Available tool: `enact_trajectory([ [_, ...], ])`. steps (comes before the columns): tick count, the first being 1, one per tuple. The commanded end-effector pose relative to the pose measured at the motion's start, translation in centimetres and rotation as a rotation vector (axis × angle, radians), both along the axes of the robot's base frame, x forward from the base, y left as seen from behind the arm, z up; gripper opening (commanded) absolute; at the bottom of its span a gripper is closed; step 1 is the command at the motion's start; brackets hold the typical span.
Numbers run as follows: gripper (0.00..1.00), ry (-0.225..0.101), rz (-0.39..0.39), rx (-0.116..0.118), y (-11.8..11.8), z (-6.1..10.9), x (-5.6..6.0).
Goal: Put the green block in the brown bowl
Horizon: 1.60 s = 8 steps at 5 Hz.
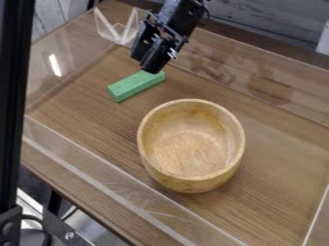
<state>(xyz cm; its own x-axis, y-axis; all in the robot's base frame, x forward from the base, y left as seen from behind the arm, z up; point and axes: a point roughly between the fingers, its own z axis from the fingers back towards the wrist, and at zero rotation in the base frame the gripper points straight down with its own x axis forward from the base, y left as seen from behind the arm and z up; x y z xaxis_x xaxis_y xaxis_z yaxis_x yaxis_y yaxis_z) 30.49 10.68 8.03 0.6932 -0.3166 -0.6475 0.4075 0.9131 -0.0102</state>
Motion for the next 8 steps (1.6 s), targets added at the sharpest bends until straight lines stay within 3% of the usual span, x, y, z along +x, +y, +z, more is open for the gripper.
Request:
enact_trajectory([
  [1,1.0,-0.075,0.055,0.007,0.8,1.6,0.9],
  [2,1.0,-0.087,0.097,-0.002,1.2,1.6,1.1],
  [3,0.0,-0.084,0.072,-0.035,1.8,1.3,1.0],
  [4,1.0,-0.082,0.047,-0.067,2.4,1.1,0.8],
  [6,1.0,-0.108,0.18,-0.011,2.6,-2.1,1.3],
  [8,1.0,-0.188,0.201,0.002,3.1,-2.6,1.5],
])
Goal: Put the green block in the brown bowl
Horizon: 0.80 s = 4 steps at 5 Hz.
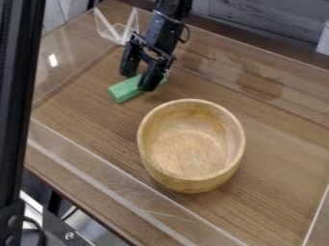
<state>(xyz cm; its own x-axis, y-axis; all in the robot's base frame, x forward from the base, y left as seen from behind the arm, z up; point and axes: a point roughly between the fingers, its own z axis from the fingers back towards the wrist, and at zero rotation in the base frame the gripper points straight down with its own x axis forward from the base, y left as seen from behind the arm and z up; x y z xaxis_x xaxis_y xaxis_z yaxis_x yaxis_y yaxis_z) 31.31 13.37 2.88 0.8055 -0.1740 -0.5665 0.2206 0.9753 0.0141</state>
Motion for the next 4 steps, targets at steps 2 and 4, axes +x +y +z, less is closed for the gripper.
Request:
enact_trajectory([
  [2,0.0,-0.107,-0.101,-0.055,0.1,3.8,-0.5],
  [4,0.0,-0.222,-0.071,-0.162,-0.1,3.6,-1.5],
])
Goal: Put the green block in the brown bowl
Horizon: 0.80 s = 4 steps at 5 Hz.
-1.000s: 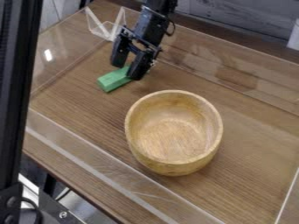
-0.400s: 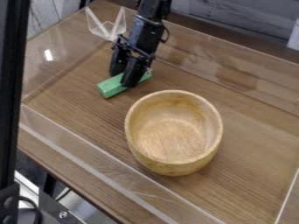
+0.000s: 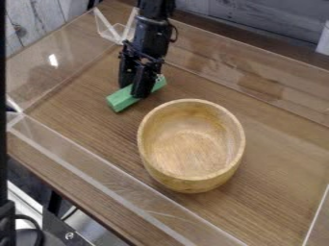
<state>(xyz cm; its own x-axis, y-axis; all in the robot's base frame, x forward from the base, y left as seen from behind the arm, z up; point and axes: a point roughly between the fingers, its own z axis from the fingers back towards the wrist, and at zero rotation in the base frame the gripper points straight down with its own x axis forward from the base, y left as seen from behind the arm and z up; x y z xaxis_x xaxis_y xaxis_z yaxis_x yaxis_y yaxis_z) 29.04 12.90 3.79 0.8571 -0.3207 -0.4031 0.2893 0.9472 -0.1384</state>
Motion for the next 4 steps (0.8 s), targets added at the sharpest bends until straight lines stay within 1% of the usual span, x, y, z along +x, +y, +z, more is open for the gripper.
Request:
enact_trajectory([
  [1,0.0,-0.167,-0.006,0.049,-0.5,4.7,0.5],
  [2,0.0,-0.207,-0.02,0.073,-1.7,5.3,0.5],
  [4,0.0,-0.22,-0.093,0.064,-0.8,5.0,0.0],
])
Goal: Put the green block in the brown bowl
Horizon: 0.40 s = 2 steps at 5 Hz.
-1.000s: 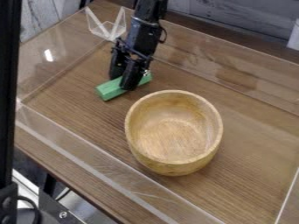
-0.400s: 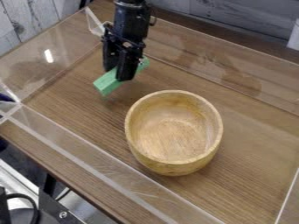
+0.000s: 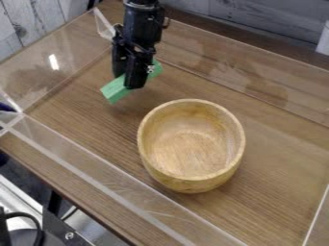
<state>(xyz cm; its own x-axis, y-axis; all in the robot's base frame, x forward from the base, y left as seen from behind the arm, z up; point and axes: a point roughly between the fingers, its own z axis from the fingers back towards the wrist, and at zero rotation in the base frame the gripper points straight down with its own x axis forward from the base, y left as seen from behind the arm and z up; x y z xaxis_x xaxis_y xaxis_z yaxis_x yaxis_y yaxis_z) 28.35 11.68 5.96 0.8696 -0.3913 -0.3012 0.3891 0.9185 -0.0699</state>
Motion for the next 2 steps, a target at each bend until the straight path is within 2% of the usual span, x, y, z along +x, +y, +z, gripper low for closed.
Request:
enact_trajectory([
  [1,0.0,-0.066,-0.009,0.048,0.65,2.0,1.4],
  [2,0.0,-0.036,-0.022,0.062,0.85,1.03,2.14],
])
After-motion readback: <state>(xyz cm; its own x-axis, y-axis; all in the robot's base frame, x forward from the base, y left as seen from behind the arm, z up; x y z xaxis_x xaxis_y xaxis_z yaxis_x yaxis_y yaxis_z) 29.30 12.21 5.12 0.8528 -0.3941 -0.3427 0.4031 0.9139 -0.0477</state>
